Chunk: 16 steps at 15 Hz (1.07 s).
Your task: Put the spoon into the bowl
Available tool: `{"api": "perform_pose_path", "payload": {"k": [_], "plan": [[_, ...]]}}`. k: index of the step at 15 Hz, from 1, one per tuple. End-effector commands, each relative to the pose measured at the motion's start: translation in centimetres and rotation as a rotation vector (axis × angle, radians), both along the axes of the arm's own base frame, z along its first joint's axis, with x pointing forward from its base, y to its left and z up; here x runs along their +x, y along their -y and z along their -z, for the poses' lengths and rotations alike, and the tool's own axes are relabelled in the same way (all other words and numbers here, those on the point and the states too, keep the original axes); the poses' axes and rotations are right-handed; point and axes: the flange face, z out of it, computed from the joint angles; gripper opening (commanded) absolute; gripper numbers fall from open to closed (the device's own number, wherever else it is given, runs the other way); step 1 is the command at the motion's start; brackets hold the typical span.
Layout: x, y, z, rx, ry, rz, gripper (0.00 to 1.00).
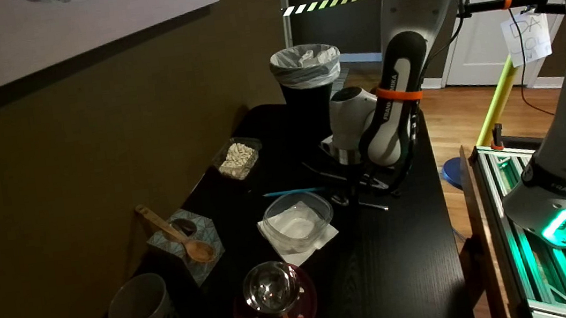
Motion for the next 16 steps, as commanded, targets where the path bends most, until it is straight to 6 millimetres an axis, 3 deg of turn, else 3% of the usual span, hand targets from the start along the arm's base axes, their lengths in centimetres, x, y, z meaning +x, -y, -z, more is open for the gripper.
{"api": "perform_pose_path", "payload": {"k": [1,7,12,16], "plan": [[-0.3,-0.3,-0.2,0.005,-0.002,-0.032,0.01],[-0.6,-1.0,-2.7,-0.012,0.076,-0.060,0.02],[-1.8,-0.5,-5.7,-0.033,0.319,0.102,0.02],[-2.8,0.0,-7.1,-0.109,0.435,0.104,0.02]]}}
